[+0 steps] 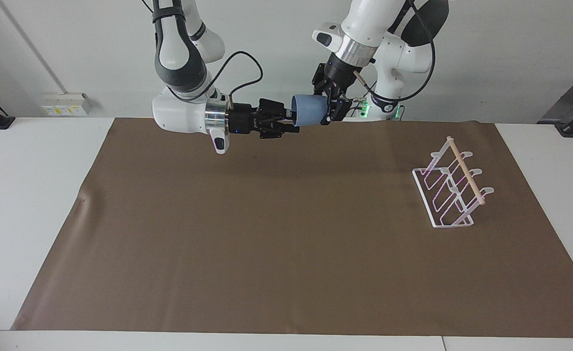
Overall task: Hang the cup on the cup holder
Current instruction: 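Open the right gripper and withdraw it while the left gripper holds the cup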
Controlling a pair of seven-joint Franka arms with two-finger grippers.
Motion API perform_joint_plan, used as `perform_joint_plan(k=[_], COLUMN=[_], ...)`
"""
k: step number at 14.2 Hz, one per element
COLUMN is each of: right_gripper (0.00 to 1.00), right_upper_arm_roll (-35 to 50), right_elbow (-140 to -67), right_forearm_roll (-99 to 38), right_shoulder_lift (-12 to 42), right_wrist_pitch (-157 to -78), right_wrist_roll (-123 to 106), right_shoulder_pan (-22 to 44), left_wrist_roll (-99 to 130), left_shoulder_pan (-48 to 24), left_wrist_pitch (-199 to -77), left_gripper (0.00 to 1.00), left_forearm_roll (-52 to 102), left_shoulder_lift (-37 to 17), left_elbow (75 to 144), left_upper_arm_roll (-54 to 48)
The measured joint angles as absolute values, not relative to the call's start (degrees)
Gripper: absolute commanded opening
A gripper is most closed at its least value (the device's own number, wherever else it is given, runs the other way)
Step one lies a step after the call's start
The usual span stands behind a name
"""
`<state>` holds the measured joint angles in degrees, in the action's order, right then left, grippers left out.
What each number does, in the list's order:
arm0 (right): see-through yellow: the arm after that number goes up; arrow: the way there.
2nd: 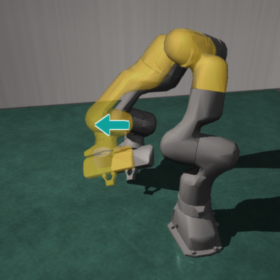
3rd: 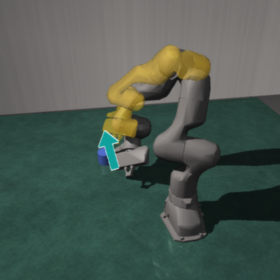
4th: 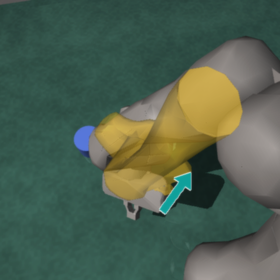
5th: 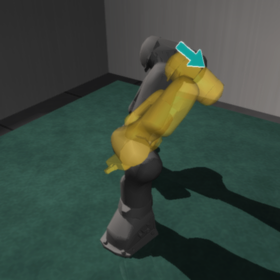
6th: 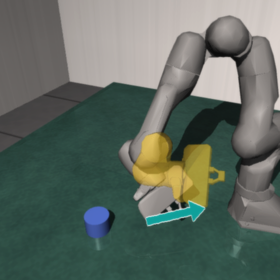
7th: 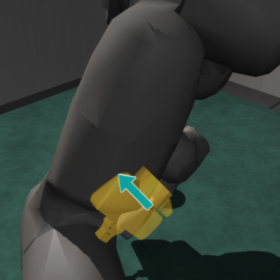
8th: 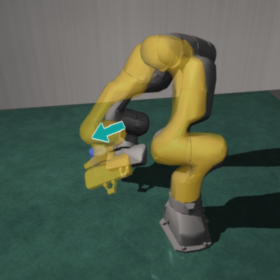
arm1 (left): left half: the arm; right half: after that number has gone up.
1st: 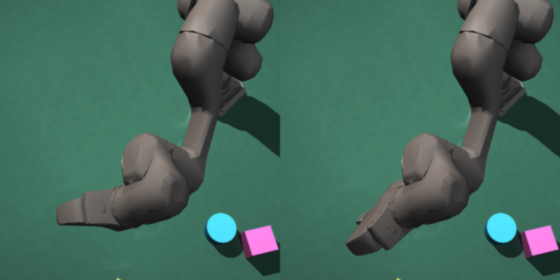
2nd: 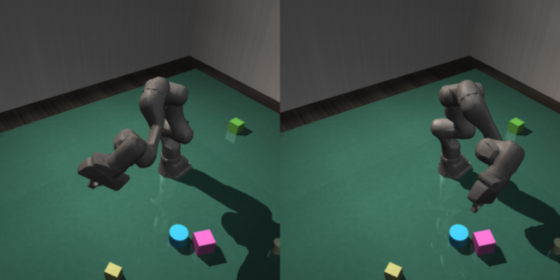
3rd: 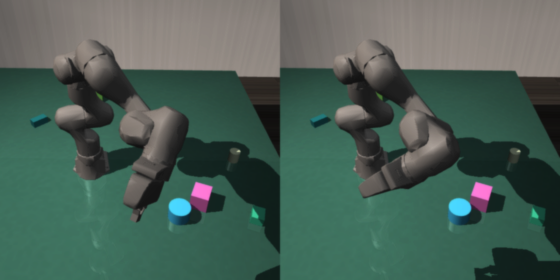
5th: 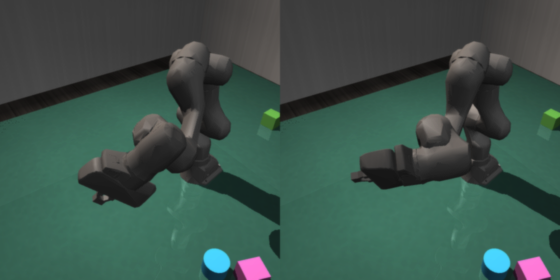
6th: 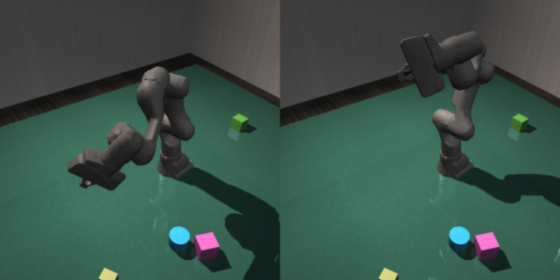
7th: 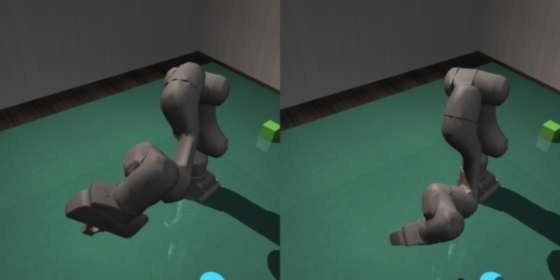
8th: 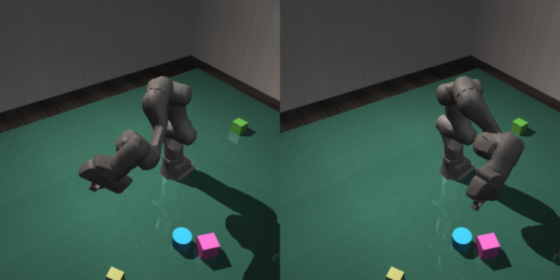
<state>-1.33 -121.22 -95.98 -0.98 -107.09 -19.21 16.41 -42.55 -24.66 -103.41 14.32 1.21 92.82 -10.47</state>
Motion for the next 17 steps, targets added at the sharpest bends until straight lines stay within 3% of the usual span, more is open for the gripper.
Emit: perform_joint_plan(k=[7, 14, 17], right_gripper=[1.0, 1.0, 1.0], right_upper_arm_roll=[-1.79, -1.72, -1.72], right_elbow=[-118.84, -117.4, -117.38], right_forearm_roll=[-71.44, -37.22, -23.59], right_shoulder_lift=[-0.99, -0.9, -0.64], right_wrist_pitch=[-108.71, -123.09, -125.83], right_wrist_roll=[-19.2, -12.78, -8.16], right_shoulder_pan=[9.94, 9.12, 9.13], left_wrist_roll=[-42.41, -42.36, -41.48], left_shoulder_pan=[-22.51, -21.22, -21.27], left_wrist_pitch=[-97.1, -95.13, -94.62], left_gripper=[0.0, 0.0, 0.0], left_forearm_roll=[8.97, -6.47, -17.97], left_shoulder_lift=[2.53, 7.32, 7.41], left_elbow=[95.57, 105.14, 106.61], left_upper_arm_roll=[-9.53, -9.46, -9.7])
